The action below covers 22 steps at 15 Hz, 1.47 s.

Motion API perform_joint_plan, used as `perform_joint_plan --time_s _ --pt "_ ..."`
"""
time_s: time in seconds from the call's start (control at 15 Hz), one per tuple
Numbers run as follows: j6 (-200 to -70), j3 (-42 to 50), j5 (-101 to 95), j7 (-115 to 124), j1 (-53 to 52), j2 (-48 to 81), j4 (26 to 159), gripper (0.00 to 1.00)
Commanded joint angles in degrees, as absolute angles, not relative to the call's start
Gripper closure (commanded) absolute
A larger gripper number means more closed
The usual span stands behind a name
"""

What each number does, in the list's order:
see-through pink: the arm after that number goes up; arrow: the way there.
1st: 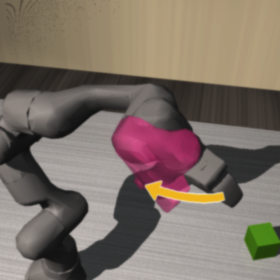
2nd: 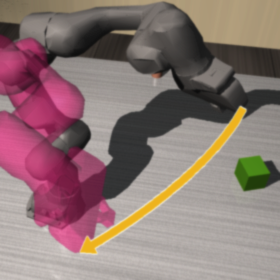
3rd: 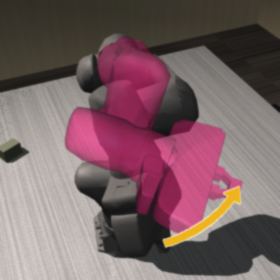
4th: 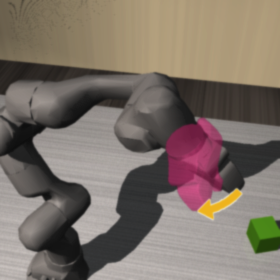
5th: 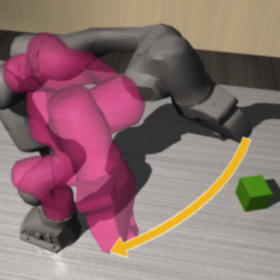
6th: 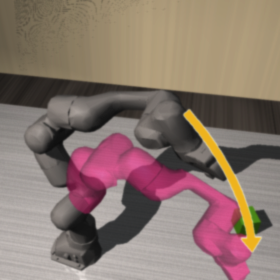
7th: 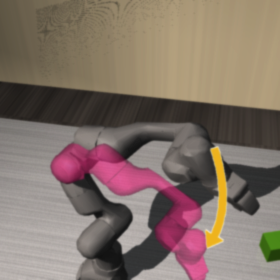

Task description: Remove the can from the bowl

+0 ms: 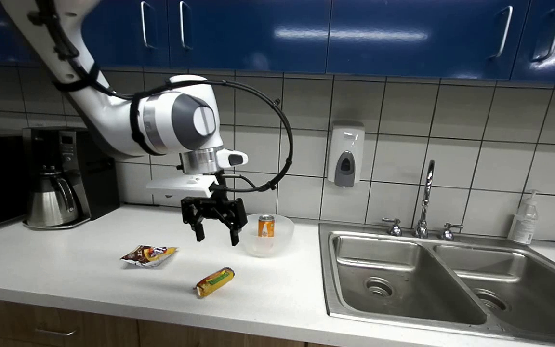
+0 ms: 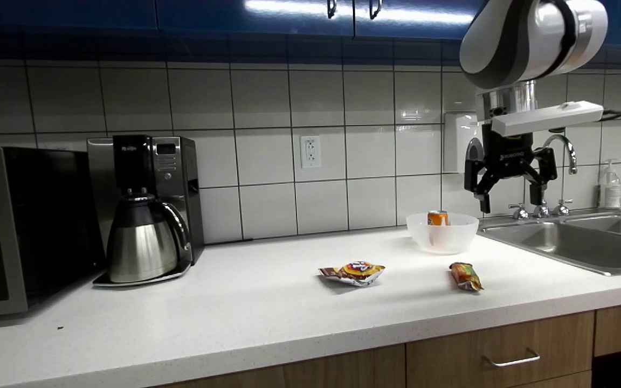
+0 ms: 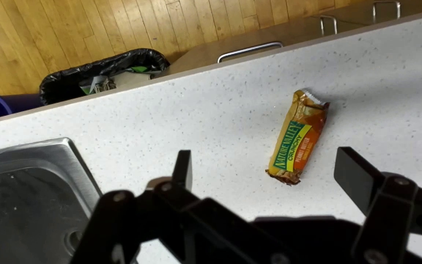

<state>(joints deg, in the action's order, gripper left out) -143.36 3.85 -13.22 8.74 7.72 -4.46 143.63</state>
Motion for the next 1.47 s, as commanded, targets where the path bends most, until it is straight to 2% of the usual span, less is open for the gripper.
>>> perform_joint_plan --time_s 0.0,1.4 --pt "-144.8 5.7 -13.6 7.2 8.1 3.2 136.7 0.0" --pt "-146.2 7.6 -6.6 7.9 6.7 28.8 107.5 0.0"
